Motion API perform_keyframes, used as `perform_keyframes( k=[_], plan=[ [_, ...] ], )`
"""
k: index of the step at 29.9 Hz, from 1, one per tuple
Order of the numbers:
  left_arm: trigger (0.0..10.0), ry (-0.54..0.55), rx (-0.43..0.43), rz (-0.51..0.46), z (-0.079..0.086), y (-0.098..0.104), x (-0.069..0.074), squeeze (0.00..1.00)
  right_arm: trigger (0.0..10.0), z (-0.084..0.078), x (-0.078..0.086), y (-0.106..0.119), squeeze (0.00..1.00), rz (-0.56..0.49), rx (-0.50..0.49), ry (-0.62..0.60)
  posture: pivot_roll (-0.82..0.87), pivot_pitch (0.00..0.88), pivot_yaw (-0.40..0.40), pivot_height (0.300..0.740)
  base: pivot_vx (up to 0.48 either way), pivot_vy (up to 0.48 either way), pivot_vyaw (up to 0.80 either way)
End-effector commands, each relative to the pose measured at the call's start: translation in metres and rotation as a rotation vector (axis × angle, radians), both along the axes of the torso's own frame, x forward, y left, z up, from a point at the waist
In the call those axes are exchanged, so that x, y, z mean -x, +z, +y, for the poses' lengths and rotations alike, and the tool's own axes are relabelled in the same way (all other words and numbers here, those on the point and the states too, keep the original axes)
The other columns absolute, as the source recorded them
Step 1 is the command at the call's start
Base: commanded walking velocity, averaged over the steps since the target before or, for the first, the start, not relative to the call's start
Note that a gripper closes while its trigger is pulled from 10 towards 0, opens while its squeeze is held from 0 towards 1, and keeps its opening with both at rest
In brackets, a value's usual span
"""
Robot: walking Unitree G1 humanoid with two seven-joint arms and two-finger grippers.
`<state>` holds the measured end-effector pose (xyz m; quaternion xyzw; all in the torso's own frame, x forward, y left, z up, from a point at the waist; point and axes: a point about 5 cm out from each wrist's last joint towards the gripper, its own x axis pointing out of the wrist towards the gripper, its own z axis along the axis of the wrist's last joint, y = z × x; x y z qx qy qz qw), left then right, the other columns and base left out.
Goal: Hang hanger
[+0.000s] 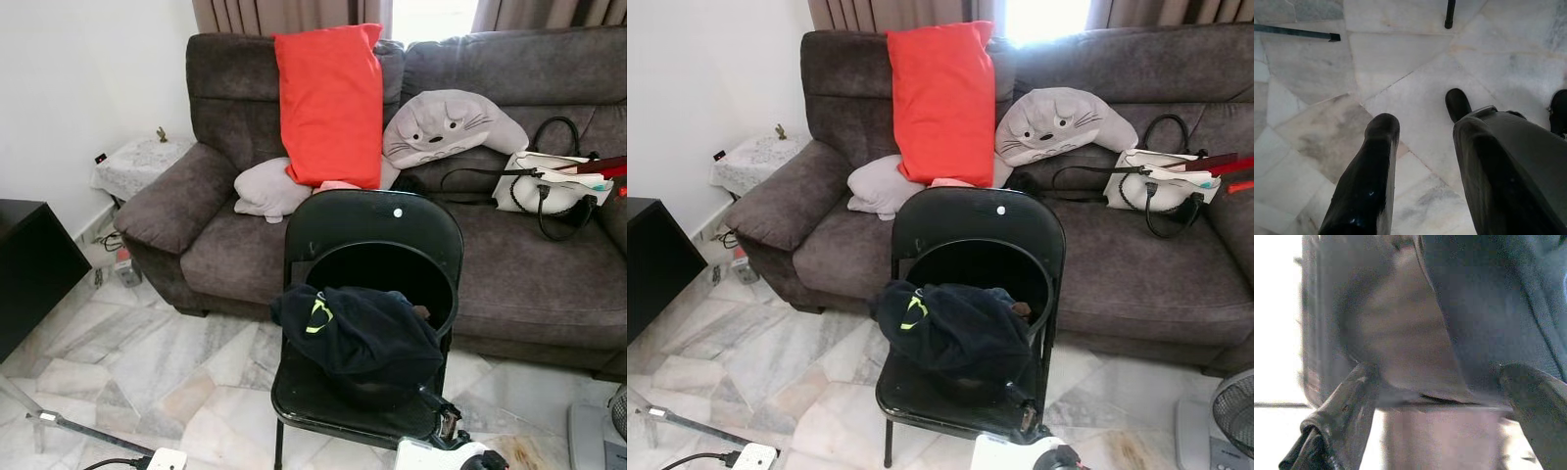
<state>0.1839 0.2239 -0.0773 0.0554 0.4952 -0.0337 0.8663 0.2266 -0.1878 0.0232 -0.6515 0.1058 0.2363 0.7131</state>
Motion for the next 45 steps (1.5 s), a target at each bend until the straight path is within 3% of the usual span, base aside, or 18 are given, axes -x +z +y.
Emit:
perform_keyframes(
  k=[1,12,22,34,38,45],
  plan=[
    [10.0,0.017,-0.007,0.006,0.004,-0.001,0.003,0.00,10.0,-0.006,-0.005,-0.004,0.00,-0.091,0.075,-0.007,-0.13,0.000,0.100,0.740,0.000,0.000,0.00],
    [10.0,0.024,0.000,0.003,0.002,-0.001,0.004,0.00,10.0,0.001,-0.016,-0.012,0.00,-0.290,0.123,0.104,-0.13,0.000,0.089,0.740,0.000,0.000,0.00],
    [10.0,0.033,0.003,0.001,0.002,-0.002,0.005,0.00,10.0,0.012,-0.016,-0.016,0.00,-0.350,0.098,0.194,-0.13,0.000,0.084,0.740,0.000,0.000,0.00],
    [10.0,0.033,0.011,-0.001,0.001,-0.003,0.006,0.00,10.0,-0.001,-0.016,-0.026,0.00,-0.425,0.202,0.219,-0.13,0.000,0.081,0.740,0.000,0.000,0.00],
    [10.0,0.040,0.011,-0.006,0.001,-0.002,0.005,0.00,10.0,-0.004,-0.026,-0.018,0.00,-0.509,0.236,0.246,-0.12,0.000,0.087,0.740,0.000,0.000,0.00],
    [10.0,0.044,0.010,-0.008,0.002,-0.002,0.004,0.00,10.0,-0.005,-0.034,-0.015,0.00,-0.539,0.253,0.258,-0.11,0.000,0.093,0.740,0.000,0.000,0.00]
  ],
)
